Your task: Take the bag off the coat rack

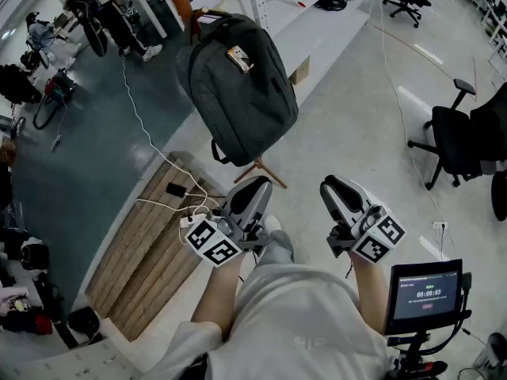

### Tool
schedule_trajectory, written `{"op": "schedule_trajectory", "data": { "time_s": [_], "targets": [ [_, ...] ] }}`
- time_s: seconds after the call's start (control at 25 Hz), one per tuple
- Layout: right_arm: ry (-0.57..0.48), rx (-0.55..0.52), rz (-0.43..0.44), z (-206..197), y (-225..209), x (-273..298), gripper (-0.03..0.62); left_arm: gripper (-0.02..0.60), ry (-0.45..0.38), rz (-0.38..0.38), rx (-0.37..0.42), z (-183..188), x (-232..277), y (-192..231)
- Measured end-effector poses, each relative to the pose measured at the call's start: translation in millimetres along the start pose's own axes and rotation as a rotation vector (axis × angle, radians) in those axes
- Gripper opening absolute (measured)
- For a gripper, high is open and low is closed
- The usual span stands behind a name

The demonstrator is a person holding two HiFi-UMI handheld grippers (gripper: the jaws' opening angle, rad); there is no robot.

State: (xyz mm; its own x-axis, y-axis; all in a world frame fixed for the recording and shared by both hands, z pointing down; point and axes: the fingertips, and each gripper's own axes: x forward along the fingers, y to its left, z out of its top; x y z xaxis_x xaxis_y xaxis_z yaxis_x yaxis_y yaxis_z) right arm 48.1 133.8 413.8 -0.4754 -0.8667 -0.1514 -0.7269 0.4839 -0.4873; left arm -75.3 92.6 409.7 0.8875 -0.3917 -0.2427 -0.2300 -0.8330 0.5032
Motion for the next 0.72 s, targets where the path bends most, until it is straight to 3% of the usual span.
{"op": "schedule_trajectory", "data": {
  "time_s": [0.36, 0.6, 0.72],
  "targets": [
    [-0.013, -0.028, 0.081, 29, -34, 167, 0.083, 0.037, 0.016, 0.034, 0.094, 94, 9, 109],
    [-0.012, -0.134, 0.161, 60, -81, 236, 0.083, 0.038, -0.022, 0.152, 0.146, 133, 20, 181],
    [-0.011, -0.191, 0.214, 75, -85, 258, 0.083, 0.038, -0.046, 0.212, 0.153, 154, 16, 199]
  ]
}}
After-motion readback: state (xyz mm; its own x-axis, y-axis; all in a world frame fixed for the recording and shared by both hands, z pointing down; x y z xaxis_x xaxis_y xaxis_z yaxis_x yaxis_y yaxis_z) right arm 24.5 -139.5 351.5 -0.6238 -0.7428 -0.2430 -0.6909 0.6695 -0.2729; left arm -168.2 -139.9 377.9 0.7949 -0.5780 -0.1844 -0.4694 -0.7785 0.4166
